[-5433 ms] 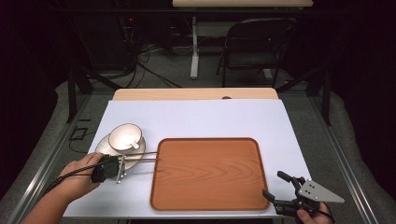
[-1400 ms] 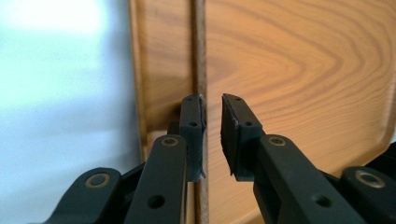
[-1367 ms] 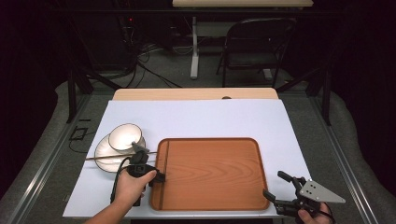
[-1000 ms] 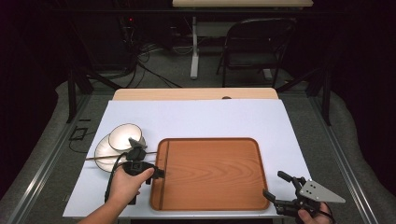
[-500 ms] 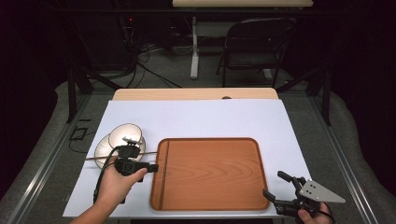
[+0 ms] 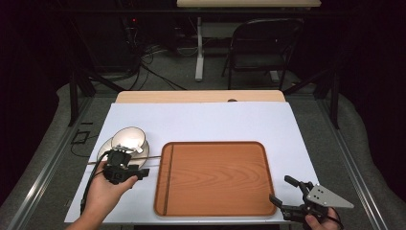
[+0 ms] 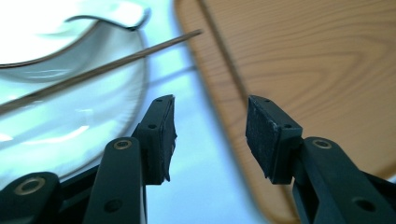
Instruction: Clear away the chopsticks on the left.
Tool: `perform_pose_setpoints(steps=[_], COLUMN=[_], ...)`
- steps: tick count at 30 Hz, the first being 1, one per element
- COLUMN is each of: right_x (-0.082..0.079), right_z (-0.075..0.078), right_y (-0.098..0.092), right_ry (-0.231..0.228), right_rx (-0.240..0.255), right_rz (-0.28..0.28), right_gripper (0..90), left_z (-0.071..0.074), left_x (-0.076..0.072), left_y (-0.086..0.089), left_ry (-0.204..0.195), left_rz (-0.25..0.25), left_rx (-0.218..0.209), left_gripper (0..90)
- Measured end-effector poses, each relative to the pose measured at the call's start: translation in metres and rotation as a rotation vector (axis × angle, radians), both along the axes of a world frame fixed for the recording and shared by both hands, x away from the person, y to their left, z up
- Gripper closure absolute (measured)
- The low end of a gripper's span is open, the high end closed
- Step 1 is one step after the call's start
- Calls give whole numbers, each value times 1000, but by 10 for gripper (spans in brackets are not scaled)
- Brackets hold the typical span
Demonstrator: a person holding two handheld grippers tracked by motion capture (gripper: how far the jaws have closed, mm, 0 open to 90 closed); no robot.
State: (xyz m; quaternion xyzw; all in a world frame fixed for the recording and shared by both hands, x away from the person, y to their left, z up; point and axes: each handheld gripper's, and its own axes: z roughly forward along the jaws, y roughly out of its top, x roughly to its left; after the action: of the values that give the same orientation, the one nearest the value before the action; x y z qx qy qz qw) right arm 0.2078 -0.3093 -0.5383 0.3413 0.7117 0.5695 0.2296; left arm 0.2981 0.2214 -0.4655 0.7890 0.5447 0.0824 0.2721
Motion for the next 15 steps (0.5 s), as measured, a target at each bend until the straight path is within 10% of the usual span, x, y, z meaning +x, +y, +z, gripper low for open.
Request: perform_pose_setpoints(steps=[15], right_x=[0], right_z=[0], right_y=[0], right_ry=[2], right_rx=[3], right_rz=[-1], right_gripper=[143], left_z=[-11], left_x=[5], left_y=[25], left_ry=[-165], left_rz=[-149], left_rx=[395], left_gripper=[559])
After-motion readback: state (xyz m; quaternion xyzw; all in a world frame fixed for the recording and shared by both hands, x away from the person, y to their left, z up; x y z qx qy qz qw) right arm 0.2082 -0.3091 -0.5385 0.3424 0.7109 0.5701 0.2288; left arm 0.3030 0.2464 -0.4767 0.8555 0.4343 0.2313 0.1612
